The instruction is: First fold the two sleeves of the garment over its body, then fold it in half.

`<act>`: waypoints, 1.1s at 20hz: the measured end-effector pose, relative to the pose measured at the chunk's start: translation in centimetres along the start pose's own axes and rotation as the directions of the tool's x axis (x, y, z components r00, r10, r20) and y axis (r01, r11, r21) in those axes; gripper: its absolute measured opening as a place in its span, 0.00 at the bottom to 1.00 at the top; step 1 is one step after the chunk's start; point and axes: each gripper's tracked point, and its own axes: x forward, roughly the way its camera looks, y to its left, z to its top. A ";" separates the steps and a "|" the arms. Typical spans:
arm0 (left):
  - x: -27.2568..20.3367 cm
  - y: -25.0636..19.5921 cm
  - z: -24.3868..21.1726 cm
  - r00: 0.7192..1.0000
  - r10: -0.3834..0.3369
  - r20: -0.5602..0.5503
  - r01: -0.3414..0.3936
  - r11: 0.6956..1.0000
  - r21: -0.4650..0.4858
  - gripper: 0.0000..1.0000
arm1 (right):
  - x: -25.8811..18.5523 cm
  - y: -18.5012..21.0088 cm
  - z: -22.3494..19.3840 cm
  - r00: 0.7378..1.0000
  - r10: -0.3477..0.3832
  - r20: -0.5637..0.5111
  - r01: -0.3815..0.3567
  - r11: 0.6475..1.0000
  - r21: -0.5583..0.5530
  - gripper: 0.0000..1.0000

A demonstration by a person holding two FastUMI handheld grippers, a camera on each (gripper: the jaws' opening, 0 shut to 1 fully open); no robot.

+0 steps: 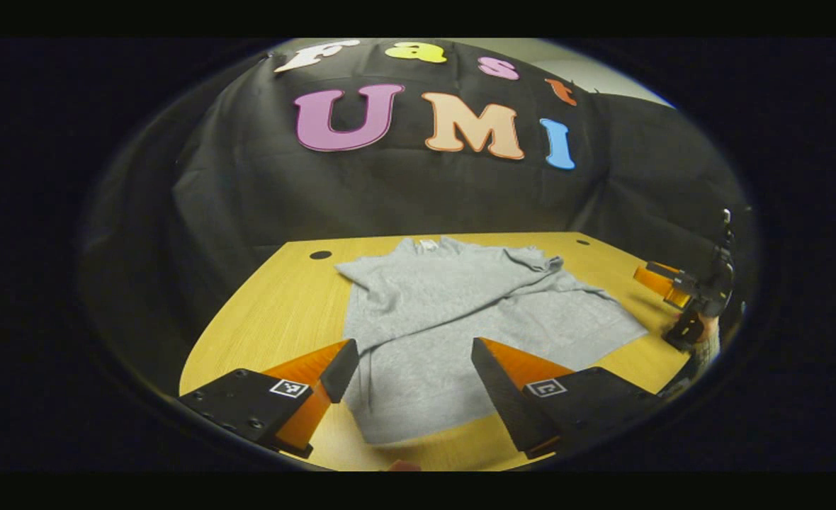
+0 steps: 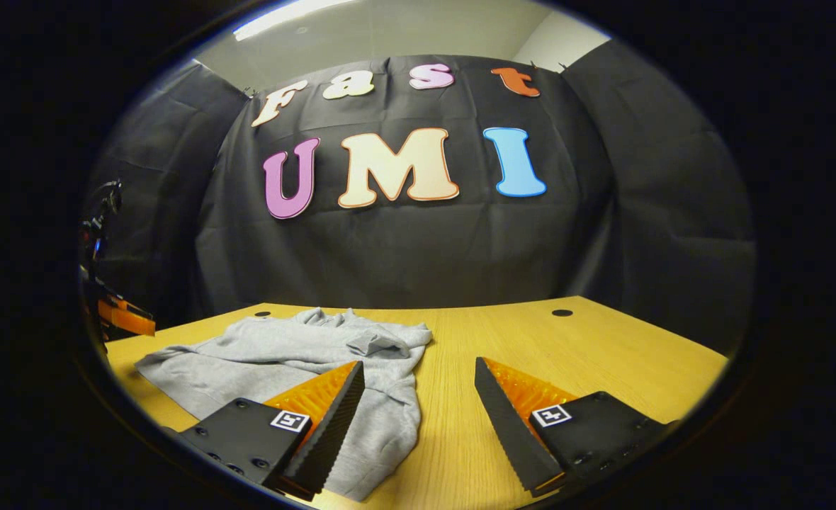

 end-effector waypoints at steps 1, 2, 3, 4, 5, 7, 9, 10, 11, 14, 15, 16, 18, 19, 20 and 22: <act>-0.2 0.1 -1.0 1.000 0.000 -0.030 0.001 1.000 0.015 0.95 | -0.2 0.3 0.1 0.999 0.008 -0.033 -0.008 1.000 -0.012 0.97; -0.4 0.1 -2.1 0.998 -0.004 -0.065 0.005 1.000 0.025 0.95 | -0.4 0.5 0.0 0.998 0.014 -0.065 -0.016 0.999 -0.031 0.97; -0.6 0.0 -3.1 0.995 -0.009 -0.100 0.012 1.000 0.027 0.95 | -0.8 0.7 0.0 0.995 0.020 -0.097 -0.025 0.998 -0.053 0.97; -0.7 -0.3 -3.9 0.992 -0.018 -0.128 0.021 0.999 0.029 0.96 | -1.2 1.1 -0.2 0.990 0.033 -0.137 -0.042 0.997 -0.064 0.97; -0.6 -0.3 -4.3 0.988 -0.022 -0.151 0.026 0.999 0.029 0.96 | -1.7 1.7 -1.0 0.980 0.053 -0.190 -0.066 0.996 -0.061 0.98; -0.7 -0.6 -5.7 0.980 -0.027 -0.196 0.035 0.999 0.037 0.96 | -2.6 3.2 -3.5 0.943 0.101 -0.316 -0.118 0.992 -0.038 0.98; -0.8 -0.5 -6.4 0.974 -0.015 -0.228 0.028 0.998 0.054 0.95 | -3.7 4.1 -6.1 0.896 0.122 -0.426 -0.150 0.988 -0.032 0.98; -0.9 -0.3 -6.6 0.971 -0.008 -0.238 0.024 0.998 0.064 0.96 | -4.0 4.3 -7.0 0.877 0.118 -0.467 -0.157 0.987 -0.045 0.94; -0.8 -0.2 -6.8 0.969 -0.001 -0.249 0.020 0.997 0.072 0.96 | -4.2 4.3 -8.0 0.857 0.109 -0.504 -0.162 0.985 -0.063 0.98; -1.0 0.2 -7.4 0.961 0.024 -0.277 0.003 0.995 0.096 0.95 | -4.9 4.9 -10.5 0.799 0.111 -0.591 -0.199 0.976 -0.087 0.94; -1.0 0.3 -7.5 0.959 0.027 -0.282 0.002 0.995 0.101 0.95 | -5.0 5.2 -10.8 0.788 0.118 -0.605 -0.213 0.973 -0.087 0.98; -0.9 0.3 -7.7 0.957 0.029 -0.288 0.001 0.995 0.104 0.95 | -5.1 5.4 -11.1 0.782 0.117 -0.613 -0.221 0.971 -0.096 0.98; -0.8 0.5 -8.1 0.953 0.037 -0.299 -0.004 0.994 0.110 0.96 | -5.0 5.4 -11.2 0.779 0.114 -0.616 -0.225 0.969 -0.105 0.98; -0.8 0.5 -8.2 0.952 0.035 -0.305 -0.002 0.994 0.107 0.97 | -5.0 5.5 -11.3 0.775 0.114 -0.622 -0.227 0.968 -0.105 0.94; -0.8 0.5 -8.1 0.953 0.032 -0.301 -0.002 0.995 0.100 0.99 | -5.1 5.6 -11.4 0.770 0.119 -0.627 -0.230 0.968 -0.099 0.94; -0.8 0.5 -8.3 0.951 0.026 -0.307 0.002 0.996 0.089 1.00 | -5.1 5.7 -11.6 0.757 0.126 -0.641 -0.229 0.970 -0.080 0.97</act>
